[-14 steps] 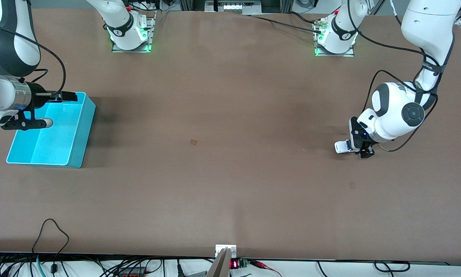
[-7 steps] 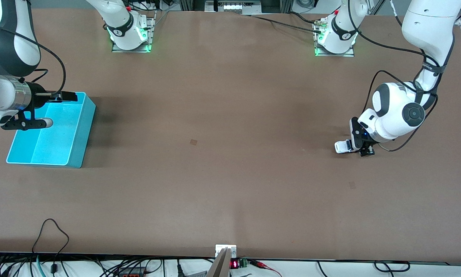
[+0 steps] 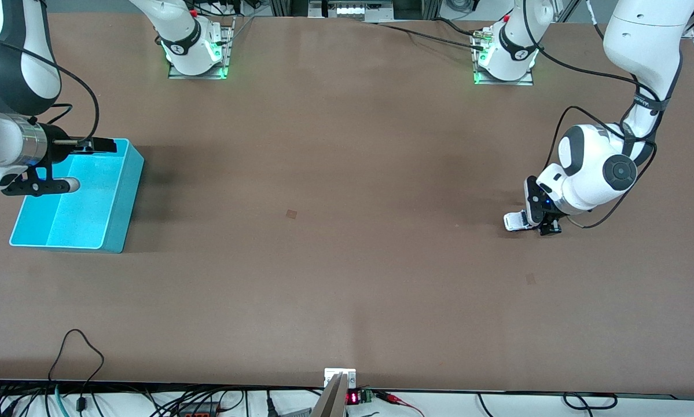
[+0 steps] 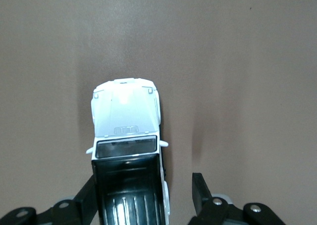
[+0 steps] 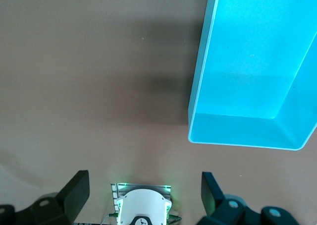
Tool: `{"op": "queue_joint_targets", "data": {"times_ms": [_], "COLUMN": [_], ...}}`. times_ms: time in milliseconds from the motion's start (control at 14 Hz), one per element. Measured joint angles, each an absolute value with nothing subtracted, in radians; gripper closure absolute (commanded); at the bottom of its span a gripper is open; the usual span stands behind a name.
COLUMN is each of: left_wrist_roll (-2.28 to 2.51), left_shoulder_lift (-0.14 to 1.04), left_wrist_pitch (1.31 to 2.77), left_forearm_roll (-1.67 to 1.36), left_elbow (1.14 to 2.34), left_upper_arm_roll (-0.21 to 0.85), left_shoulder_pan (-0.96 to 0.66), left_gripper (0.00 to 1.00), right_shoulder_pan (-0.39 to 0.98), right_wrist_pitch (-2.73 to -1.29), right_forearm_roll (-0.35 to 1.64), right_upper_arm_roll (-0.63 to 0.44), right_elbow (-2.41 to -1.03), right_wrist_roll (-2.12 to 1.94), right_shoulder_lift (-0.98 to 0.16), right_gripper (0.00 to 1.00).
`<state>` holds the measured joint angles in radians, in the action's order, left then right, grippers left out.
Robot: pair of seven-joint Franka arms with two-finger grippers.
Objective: Wind and store white jeep toy
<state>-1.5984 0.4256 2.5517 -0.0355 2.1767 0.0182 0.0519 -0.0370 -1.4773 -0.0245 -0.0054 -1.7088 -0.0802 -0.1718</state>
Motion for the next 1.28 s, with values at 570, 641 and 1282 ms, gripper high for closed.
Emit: {"op": "queue_joint_targets", "data": {"times_ms": [570,641,1282], "left_wrist_roll": [-1.599,-1.599,-1.642], "left_shoulder_lift": [0.425,0.425,0.426], "left_wrist_pitch": [2.556,2.556,2.556], "left_forearm_roll": [-0.035,-0.035,-0.034], "left_elbow": [2.176,2.176,2.177], "left_upper_arm_roll": [0.019,0.019,0.019], "left_shoulder_pan": [0.052,0.052,0.052], "left_gripper": [0.7,0.72,0.79], "right_shoulder_pan": [-0.037,-0.037,-0.035], "right_wrist_pitch": [-1.477,-1.477,-1.477], "right_forearm_roll": [-0.024,-0.024,-0.024], "right_upper_arm_roll": [-0.005,-0.005,-0.005], "right_elbow": [-1.709,-1.709,-1.709], "right_wrist_roll": [-0.081,-0.081,-0.081], "right_shoulder_lift": [-0.173,-0.173,-0.173], "right_gripper": [0.0,0.0,0.0]}}
